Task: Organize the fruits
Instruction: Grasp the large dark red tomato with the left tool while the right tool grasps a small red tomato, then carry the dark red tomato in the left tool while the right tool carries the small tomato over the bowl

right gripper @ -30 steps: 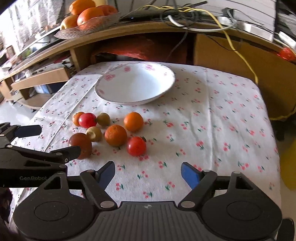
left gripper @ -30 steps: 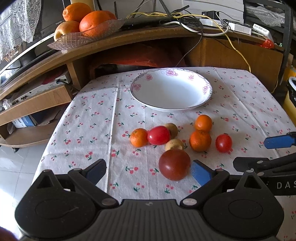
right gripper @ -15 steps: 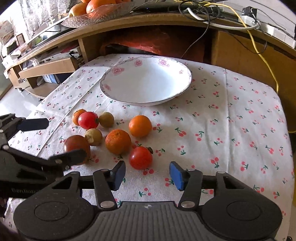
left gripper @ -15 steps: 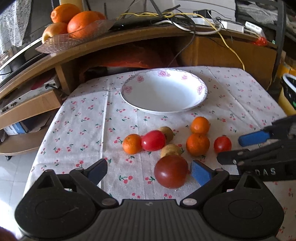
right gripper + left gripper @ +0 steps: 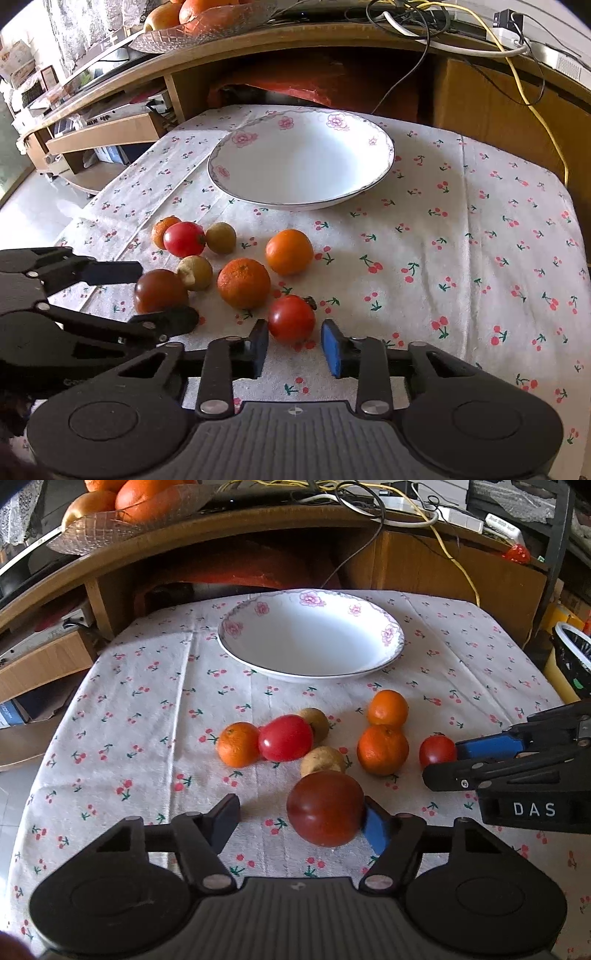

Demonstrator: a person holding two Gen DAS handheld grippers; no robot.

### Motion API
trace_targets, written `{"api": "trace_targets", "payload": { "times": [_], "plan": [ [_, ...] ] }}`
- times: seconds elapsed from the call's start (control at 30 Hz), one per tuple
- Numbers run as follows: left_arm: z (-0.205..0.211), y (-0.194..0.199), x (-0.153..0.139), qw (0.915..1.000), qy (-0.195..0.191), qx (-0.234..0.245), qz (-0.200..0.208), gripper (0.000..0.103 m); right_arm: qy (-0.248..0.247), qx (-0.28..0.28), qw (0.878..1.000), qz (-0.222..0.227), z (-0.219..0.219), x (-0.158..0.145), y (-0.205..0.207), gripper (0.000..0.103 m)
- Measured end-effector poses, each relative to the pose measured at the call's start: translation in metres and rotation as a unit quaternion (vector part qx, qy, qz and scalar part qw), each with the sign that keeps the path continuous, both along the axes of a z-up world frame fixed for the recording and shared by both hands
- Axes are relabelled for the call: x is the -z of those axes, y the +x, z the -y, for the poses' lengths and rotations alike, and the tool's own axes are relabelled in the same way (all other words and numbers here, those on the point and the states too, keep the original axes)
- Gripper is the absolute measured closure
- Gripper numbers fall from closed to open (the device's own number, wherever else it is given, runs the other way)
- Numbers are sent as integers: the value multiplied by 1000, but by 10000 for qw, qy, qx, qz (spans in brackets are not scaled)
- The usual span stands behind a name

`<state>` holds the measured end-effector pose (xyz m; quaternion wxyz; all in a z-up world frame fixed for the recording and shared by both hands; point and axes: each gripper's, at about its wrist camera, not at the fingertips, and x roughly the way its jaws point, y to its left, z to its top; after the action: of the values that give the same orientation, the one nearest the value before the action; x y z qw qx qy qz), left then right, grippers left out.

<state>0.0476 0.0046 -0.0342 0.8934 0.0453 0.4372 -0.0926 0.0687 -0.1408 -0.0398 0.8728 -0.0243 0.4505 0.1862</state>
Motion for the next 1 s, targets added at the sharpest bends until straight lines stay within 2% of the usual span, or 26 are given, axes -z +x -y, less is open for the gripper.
{"api": "trace_targets", "payload": {
  "times": [0.23, 0.37, 1.0],
  "plan": [
    [4, 1, 0, 9998, 38, 179, 41, 39, 15, -7, 10000, 3, 1, 0, -2, 81],
    [6, 2, -1, 9995, -78, 292, 43, 55, 35, -6, 10000, -1, 1, 0, -3, 81],
    [6, -3, -19, 9993, -127, 334, 122, 56, 63, -102, 9999, 47, -6, -13, -14, 81]
  ]
}}
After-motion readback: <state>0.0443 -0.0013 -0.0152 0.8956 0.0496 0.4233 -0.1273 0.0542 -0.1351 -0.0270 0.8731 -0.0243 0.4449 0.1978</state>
